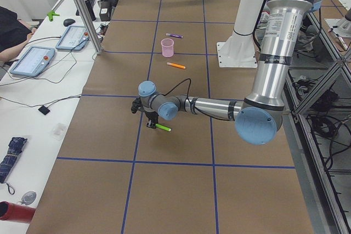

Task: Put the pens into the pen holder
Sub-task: 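Close the left gripper on the green marker's cap end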

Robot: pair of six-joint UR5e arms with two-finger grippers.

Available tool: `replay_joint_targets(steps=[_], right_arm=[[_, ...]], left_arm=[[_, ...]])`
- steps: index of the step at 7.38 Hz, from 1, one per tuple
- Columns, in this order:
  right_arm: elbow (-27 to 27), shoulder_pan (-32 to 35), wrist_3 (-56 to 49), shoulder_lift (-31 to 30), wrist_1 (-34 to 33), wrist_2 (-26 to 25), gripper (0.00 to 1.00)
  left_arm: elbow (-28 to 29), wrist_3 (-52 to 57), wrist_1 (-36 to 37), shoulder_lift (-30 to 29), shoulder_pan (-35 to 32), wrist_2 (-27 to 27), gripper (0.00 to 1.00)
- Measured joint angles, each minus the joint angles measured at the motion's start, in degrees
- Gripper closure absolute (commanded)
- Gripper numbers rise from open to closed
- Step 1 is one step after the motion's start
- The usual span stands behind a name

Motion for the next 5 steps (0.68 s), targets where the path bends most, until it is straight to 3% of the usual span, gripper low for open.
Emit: replay_joint_targets(steps=[1, 2, 3, 5], right_arm=[[0.0, 0.0, 0.0, 0.0, 0.0, 0.0, 0.01], [0.0, 0.0, 0.0, 0.0, 0.0, 0.0, 0.01], [0.0, 0.0, 0.0, 0.0, 0.0, 0.0, 0.01], [0.0, 0.0, 0.0, 0.0, 0.0, 0.0, 0.01]], left_arm=[[0.0, 0.0, 0.0, 0.0, 0.1, 0.0, 0.67], [-0.1, -0.1, 0.0, 0.1, 0.1, 0.0, 0.79], [-0.2, -0.1, 0.0, 0.1, 0.1, 0.0, 1.0], [-0.9, -0.4, 0.3, 0.2, 0.1, -0.5, 1.0]])
